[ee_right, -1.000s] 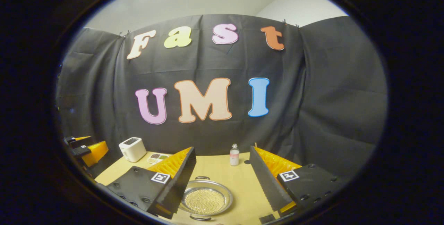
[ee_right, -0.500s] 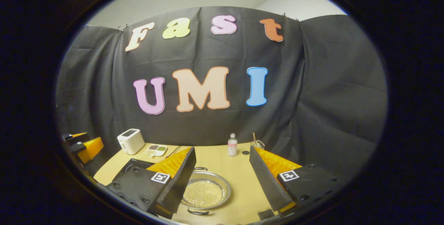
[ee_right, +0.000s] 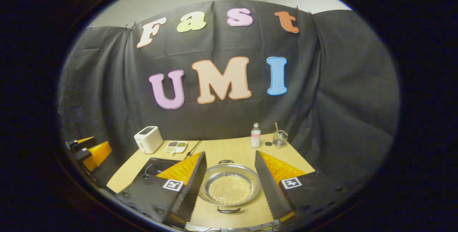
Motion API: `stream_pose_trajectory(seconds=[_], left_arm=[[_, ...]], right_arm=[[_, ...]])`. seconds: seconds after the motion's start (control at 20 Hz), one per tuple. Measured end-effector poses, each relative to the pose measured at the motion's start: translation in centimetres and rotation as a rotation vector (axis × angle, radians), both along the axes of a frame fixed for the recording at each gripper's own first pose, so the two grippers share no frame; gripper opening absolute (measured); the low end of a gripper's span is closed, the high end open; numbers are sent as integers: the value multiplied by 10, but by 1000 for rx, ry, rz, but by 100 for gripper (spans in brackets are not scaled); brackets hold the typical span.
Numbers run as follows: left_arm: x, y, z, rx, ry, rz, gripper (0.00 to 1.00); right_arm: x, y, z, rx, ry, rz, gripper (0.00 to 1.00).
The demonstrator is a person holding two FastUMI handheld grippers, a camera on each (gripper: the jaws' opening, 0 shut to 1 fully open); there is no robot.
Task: First push the handle of the pot to place it horizontally, then grasp the pot with both hands and set it on the induction cooktop.
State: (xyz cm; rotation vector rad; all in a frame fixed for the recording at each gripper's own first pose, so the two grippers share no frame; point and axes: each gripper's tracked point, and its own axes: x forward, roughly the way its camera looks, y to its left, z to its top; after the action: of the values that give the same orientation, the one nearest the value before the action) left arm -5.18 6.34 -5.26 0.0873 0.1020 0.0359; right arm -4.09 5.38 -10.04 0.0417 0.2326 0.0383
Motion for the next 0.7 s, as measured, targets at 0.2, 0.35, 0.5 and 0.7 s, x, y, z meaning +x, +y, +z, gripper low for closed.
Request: stream_pose_trajectory(seconds=[0.2,0.35,0.5,0.7], left_arm=[[-8,20,-9,6,13,-5,92],[-12,37,-13,18,18,3,91],[-14,52,-16,30,21,12,92],[-17,63,-23,29,35,12,92]], right_arm=[[-11,30,-20,-13,42,35,48],[-18,50,-32,-82,50,70,34],[-29,74,-50,-80,83,106,35],[-32,91,-74,27,155,107,0]])
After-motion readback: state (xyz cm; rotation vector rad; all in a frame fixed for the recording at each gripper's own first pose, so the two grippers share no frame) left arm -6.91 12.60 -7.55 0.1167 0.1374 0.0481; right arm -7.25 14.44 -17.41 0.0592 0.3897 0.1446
